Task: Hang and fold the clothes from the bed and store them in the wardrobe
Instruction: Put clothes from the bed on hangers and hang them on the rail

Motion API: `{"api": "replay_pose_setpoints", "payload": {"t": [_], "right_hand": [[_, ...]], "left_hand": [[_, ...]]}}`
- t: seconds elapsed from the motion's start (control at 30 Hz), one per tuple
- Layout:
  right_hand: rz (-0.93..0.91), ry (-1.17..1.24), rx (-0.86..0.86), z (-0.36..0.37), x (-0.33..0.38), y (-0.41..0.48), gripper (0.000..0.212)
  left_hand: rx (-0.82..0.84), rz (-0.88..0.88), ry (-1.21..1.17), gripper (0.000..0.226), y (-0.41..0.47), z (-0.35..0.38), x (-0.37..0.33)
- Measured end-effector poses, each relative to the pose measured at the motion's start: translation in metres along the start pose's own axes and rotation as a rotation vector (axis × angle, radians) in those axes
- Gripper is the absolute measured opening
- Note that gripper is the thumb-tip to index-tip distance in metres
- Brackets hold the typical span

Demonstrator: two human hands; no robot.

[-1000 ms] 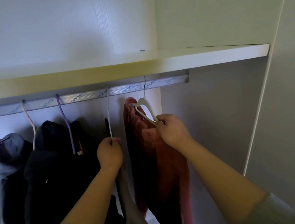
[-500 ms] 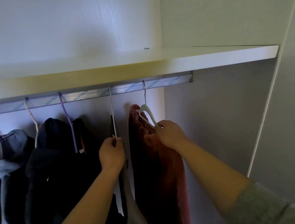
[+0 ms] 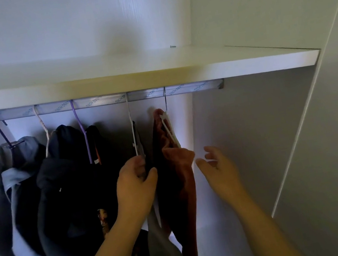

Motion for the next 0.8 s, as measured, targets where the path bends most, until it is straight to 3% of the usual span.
{"api": "replay_pose_setpoints", "payload": {"t": [0.1, 0.33, 0.53, 0.8], "right_hand": [[0.031, 0.033, 0.017, -0.007, -0.009, -0.010, 0.039], [0.063, 0.039, -0.047, -0.035, -0.018, -0.026, 0.035], [0.122, 0.029, -0.258, -0.075, -0.027, -0.052, 0.032], [0.227, 0.037, -0.577, -0.095, -0.029, -0.123, 0.027]], "left_hand": [[0.035, -0.021, -0.020, 0.043, -0.015, 0.002, -0.009], [0.108, -0.037, -0.060, 0.032, -0.036, 0.019, -0.028], [0.326, 0.014, -0.253, 0.024, -0.050, 0.045, -0.054], [0.670, -0.040, -0.464, 0.032, -0.086, 0.064, -0.051]]}}
Point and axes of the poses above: each hand's wrist, its own y-axis towards the middle knuckle, its own z-axis out of the palm, x = y × z, the point moved 4 cm from there along y, towards the middle knuckle, and after that the axes turned 10 degrees about -x, right-handed, at the moved point
